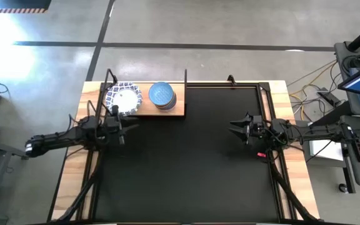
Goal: Place and stack bowls onto a shelf
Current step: Return to Home Position
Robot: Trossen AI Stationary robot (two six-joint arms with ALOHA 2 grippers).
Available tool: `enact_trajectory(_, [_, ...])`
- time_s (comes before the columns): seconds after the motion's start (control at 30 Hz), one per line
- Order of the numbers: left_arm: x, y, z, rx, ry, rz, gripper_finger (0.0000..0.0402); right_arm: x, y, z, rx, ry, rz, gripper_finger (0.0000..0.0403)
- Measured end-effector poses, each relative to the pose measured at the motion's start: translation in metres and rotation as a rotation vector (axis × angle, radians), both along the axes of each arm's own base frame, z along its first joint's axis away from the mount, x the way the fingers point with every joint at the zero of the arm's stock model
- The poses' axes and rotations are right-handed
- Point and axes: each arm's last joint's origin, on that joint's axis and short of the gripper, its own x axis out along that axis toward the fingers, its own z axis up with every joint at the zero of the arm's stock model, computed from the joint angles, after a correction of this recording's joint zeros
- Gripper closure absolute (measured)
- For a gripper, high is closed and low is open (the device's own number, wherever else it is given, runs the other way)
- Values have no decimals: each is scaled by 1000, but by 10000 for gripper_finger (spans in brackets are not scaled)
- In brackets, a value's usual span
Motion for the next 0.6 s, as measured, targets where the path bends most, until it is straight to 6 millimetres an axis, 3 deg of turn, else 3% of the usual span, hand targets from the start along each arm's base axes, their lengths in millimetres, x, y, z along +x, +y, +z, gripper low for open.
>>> enact_trajectory(0.6, [1, 0, -1, -4, 19, -1, 275, 0, 0, 0, 0, 0, 0, 229])
